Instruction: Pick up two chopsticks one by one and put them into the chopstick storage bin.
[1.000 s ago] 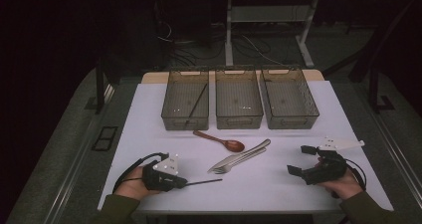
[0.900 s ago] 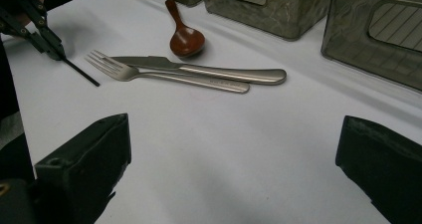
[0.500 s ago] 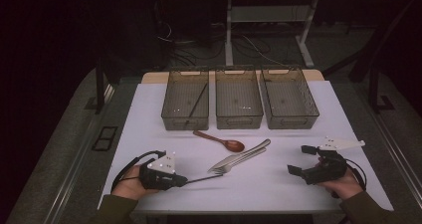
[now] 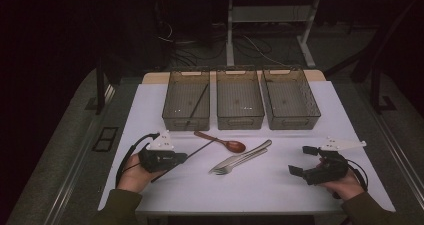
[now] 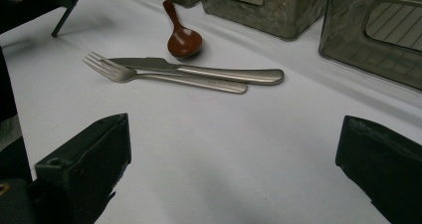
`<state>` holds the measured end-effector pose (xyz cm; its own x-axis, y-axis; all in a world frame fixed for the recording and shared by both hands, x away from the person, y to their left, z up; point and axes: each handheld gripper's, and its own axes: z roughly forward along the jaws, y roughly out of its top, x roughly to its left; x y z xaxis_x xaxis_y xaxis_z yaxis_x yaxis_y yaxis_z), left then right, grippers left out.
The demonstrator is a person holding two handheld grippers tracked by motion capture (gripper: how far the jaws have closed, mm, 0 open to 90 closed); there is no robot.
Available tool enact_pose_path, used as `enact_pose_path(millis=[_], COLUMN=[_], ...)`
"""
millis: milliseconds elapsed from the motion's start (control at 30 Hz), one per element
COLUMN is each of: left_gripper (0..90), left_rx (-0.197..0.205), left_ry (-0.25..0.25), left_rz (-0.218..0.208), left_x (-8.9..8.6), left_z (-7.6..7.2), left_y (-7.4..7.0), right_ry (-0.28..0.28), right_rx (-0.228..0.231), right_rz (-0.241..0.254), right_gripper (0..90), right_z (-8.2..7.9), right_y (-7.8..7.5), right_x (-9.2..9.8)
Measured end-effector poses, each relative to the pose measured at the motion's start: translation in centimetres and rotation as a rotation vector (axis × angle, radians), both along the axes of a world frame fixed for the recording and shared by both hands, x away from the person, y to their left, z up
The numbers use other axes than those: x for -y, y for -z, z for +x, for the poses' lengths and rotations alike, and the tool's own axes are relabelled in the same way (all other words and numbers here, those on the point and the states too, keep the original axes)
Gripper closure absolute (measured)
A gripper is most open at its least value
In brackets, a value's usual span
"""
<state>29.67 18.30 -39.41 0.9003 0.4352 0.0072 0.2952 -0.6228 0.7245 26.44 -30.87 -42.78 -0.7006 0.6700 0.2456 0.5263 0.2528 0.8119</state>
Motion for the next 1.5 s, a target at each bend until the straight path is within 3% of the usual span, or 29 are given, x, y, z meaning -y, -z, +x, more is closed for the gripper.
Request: enact_pose_path(millis=[100,333,567,800,967,1100,1233,1500], left_gripper=[85.7,85.8,85.8,85.7,85.7,85.7,85.7,85.7], left_rx=[-0.004,0.017,0.032,0.053,0.069,0.072,0.084,0.034], left_ry=[-0.046,-0.089,-0.138,-0.183,-0.218,-0.250,-0.294,-0.367], left_rz=[-0.042,-0.076,-0.104,-0.144,-0.150,-0.156,-0.090,-0.091], left_x=[0.0,0.4,0.5,0.3,0.6,0.8,1.0,0.7], left_z=[0.8,2.6,5.0,8.7,11.6,13.8,15.6,17.9], left_y=[-0.6,-2.4,-5.4,-8.8,-10.3,-10.5,-9.7,-7.0], right_ry=[0.002,0.002,0.003,0.004,0.006,0.005,0.004,0.000], right_rx=[-0.002,-0.002,-0.004,-0.004,-0.001,-0.001,-0.001,-0.002], right_rz=[0.004,0.008,0.010,0.012,0.014,0.019,0.023,0.029], right_gripper=[1.1,1.1,1.2,1.1,1.1,1.1,1.1,1.1], right_z=[0.0,0.0,0.0,0.0,0.0,0.0,0.0,0.0], right_y=[0.0,0.0,0.0,0.0,0.0,0.0,0.0,0.0], right_x=[0.0,0.1,0.1,0.1,0.1,0.2,0.2,0.2])
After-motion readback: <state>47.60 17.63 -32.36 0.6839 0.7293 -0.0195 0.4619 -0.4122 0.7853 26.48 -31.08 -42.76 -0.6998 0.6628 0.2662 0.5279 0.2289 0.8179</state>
